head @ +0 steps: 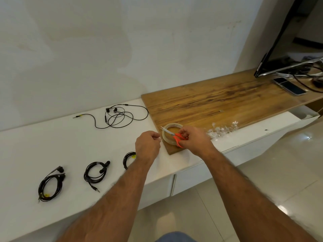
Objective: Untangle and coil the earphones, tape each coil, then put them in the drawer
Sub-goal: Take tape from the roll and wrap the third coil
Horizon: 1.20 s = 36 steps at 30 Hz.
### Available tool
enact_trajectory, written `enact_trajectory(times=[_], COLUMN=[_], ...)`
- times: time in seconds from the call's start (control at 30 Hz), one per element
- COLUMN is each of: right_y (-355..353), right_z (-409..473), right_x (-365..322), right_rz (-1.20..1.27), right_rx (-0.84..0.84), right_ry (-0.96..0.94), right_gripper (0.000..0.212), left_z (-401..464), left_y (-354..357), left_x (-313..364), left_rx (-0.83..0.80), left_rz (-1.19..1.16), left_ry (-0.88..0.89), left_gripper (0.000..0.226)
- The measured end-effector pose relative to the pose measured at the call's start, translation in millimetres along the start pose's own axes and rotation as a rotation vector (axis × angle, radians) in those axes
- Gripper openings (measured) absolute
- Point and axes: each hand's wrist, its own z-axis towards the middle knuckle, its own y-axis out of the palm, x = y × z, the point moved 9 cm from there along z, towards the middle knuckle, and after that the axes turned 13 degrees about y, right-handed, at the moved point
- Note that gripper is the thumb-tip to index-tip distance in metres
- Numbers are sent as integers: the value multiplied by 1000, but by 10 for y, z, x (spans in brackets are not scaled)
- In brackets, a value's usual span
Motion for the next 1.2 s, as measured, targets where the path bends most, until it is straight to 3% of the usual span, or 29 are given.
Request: enact_trajectory(times=[0.13,0.27,0.53,0.8,1.0,1.2], right_y=[-5,8,15,13,18,10], right_z=[51,80,63,76,11,11], right_x=[12,-12,-141,-43,-63,-94], right_rz=[-10,-63,-119,81,8,-121], right_rx=[9,36,43,-45,-100,12], right_ry=[43,76,152,194,85,102], right_gripper=[23,18,18,27,31,23], left_z=[-14,-80,-252,-286,-260,-264], left_y=[-92,-118,-216,-281,-335,-320], left_x=[189,198,161,135,134,138], left_rx=[-18,-80,-165,-139,-106,-113], left_rz=[189,223,202,144,198,180], left_ry=[89,80,43,-16,-30,-9], left_gripper=[24,25,20,22,26,25])
